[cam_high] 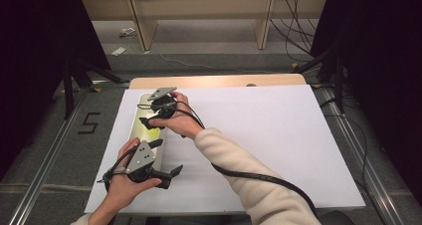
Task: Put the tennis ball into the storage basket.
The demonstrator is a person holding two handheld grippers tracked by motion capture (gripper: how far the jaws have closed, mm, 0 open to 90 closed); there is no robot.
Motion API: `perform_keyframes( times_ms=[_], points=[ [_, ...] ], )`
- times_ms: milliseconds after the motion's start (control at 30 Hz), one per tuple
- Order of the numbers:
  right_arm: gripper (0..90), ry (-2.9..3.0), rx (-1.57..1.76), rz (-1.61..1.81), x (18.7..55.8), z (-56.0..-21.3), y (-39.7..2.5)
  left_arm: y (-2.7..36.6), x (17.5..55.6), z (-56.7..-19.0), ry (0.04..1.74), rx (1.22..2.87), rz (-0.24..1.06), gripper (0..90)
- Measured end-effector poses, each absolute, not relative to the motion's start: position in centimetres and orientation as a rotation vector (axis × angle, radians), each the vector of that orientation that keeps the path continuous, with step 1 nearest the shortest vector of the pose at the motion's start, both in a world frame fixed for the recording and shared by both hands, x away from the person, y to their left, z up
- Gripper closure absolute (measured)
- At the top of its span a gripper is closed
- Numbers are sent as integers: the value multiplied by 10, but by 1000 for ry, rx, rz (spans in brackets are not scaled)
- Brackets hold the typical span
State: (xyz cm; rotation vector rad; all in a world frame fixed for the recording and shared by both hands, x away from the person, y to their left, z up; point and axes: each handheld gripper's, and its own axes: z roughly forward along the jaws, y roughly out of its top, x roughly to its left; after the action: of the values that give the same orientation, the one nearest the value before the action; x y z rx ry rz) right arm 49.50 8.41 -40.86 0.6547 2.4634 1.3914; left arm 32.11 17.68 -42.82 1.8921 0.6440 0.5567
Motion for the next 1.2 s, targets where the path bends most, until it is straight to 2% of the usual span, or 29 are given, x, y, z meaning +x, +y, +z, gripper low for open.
perform_keyframes(
  times_ms=[1200],
  points=[
    [202, 2408, 748, 1386, 491, -399, 16, 176, 321, -429, 646, 1896, 564, 0]
  ],
)
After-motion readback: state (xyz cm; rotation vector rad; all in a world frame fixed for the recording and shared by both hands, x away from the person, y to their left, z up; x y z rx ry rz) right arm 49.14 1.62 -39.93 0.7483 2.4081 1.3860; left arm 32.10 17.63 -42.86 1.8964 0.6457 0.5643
